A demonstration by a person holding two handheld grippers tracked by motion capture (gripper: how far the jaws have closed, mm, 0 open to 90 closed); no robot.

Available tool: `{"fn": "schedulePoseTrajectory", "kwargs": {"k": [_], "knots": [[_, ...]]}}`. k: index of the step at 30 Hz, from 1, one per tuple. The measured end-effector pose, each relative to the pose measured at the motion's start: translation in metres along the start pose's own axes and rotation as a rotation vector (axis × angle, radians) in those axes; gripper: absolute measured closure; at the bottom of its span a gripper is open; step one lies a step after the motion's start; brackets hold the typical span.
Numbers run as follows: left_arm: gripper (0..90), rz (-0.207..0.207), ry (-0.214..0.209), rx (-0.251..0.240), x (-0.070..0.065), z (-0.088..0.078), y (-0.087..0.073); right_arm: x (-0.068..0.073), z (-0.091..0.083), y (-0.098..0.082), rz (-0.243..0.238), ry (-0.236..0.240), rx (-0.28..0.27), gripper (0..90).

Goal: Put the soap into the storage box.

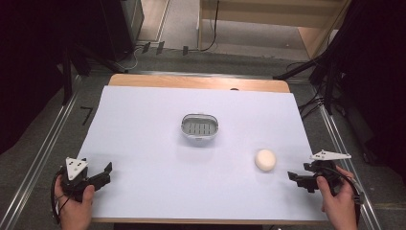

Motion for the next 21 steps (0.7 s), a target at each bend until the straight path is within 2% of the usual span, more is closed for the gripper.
{"fn": "schedulePoseTrajectory", "kwargs": {"k": [3, 6, 12, 21], "knots": [[14.9, -0.001, 0.003, 0.000, 0.000, 0.000, 0.000, -0.001, 0.003, 0.004, 0.023, -0.021, 0.035, 27.7], [14.9, -0.002, 0.002, 0.000, 0.000, 0.000, 0.000, 0.000, 0.005, 0.006, 0.018, -0.025, 0.053, 27.6], [14.9, -0.002, 0.001, -0.002, 0.000, 0.000, 0.000, 0.009, 0.011, 0.014, 0.003, -0.006, 0.115, 20.2], [14.9, -0.005, 0.001, -0.002, 0.000, 0.000, 0.000, 0.017, 0.018, 0.023, -0.014, 0.007, 0.153, 16.6]]}}
Point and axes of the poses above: each handheld gripper's, and its own axes: z roughly forward along the jaws, y roughly out of its top, x roughly to its left, the point moved 4 cm from there along z, roughly forward along the jaws, and after that the axes turned 6 degrees about x, right-handed, at the moved point
